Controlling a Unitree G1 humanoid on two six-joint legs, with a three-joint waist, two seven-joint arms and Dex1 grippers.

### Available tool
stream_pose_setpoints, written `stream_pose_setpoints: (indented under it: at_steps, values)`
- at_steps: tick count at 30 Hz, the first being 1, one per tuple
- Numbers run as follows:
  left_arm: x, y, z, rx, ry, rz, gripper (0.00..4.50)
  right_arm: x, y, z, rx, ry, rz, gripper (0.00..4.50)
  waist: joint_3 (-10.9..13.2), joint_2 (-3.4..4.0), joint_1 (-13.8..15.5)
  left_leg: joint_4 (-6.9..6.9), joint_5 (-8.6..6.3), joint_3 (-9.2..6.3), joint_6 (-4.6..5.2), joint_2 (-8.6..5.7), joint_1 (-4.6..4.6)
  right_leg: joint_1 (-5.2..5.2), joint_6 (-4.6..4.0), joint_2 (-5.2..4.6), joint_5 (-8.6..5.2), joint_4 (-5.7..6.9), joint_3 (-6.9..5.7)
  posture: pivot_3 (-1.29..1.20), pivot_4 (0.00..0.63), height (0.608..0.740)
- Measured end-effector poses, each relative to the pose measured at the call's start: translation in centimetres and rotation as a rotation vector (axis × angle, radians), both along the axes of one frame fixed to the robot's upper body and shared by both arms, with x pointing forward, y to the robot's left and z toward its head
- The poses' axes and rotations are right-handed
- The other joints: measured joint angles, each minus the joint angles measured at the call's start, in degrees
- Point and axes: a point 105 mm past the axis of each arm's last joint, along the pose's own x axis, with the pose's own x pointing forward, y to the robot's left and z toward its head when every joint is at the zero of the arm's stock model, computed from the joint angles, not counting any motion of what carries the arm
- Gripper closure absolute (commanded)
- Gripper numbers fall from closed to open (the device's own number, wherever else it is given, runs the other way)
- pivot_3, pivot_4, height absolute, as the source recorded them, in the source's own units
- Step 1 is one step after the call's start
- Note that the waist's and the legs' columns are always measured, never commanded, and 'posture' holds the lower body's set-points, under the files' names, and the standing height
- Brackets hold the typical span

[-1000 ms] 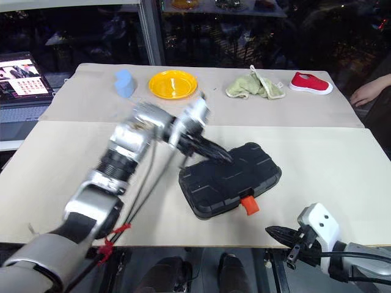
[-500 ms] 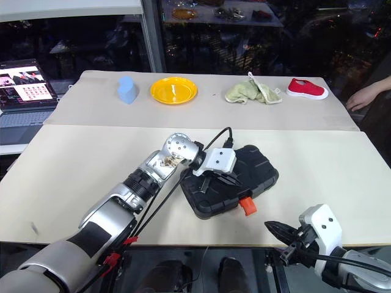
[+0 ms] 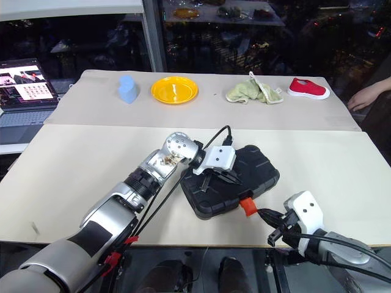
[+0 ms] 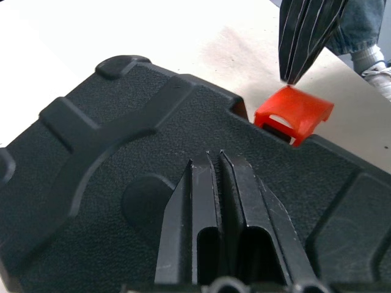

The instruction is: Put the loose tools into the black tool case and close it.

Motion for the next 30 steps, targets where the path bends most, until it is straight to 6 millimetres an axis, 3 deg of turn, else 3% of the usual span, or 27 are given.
stream_pose_setpoints:
  at_steps: [8,17,30]
  values:
    - [0.3,0.0,0.2,-0.013,-0.004,0.021,4.21,0.6,0.2,-0.9,-0.006,0.031,0.004,4.5,0.0,0.0,0.12,-0.04,-0.02,-0.03,0.03,-0.01,-0.09,-0.04,-0.01,0.0,-0.02,-0.02,-0.01,0.0,0.15,0.74]
    - [0.3,0.0,0.3,-0.016,-0.007,0.025,4.21,-1.1,0.7,-2.7,-0.009,0.113,0.012,4.5,0.01,0.0,0.06,-0.15,-0.03,-0.02,0.02,-0.02,-0.15,-0.06,0.0,-0.02,-0.05,-0.08,0.0,0.0,0.15,0.74]
    - [0.9,0.6,0.3,-0.002,0.002,0.054,4.21,0.5,3.3,-3.5,0.059,0.009,-0.027,4.5,0.05,-0.31,-1.54,-0.43,0.06,-0.05,-0.15,0.02,0.16,0.02,0.04,-0.04,-0.05,-0.17,0.02,0.0,0.15,0.74]
